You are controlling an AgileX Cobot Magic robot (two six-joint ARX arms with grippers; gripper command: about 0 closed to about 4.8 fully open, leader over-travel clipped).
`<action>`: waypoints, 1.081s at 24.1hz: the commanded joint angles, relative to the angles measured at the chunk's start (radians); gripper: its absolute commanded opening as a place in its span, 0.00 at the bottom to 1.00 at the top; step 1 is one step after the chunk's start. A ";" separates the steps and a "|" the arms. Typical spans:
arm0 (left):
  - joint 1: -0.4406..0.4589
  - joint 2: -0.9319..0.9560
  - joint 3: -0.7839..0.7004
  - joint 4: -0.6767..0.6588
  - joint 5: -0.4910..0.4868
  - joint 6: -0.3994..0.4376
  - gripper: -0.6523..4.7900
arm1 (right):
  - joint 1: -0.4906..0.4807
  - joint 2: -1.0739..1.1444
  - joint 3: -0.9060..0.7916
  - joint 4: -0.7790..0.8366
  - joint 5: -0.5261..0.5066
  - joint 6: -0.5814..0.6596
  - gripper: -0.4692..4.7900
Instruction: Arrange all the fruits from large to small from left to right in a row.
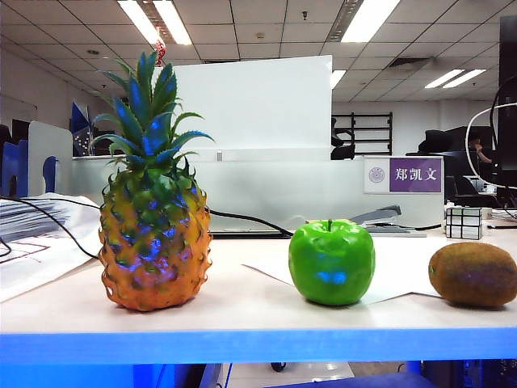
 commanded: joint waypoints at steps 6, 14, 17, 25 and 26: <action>0.000 0.002 -0.495 0.597 0.079 -0.207 0.11 | -0.002 0.041 -0.420 0.476 0.196 -0.020 0.08; 0.000 0.001 -0.618 0.632 0.261 -0.188 0.11 | 0.002 0.085 -0.471 0.497 0.172 -0.013 0.08; 0.000 0.000 -0.618 0.620 0.282 -0.205 0.11 | 0.005 0.080 -0.471 0.491 0.178 -0.013 0.08; 0.001 0.000 -0.618 0.620 0.281 -0.207 0.11 | 0.005 0.080 -0.471 0.443 0.177 -0.013 0.08; 0.001 0.000 -0.618 0.620 0.281 -0.207 0.11 | 0.005 0.080 -0.471 0.435 0.178 -0.013 0.08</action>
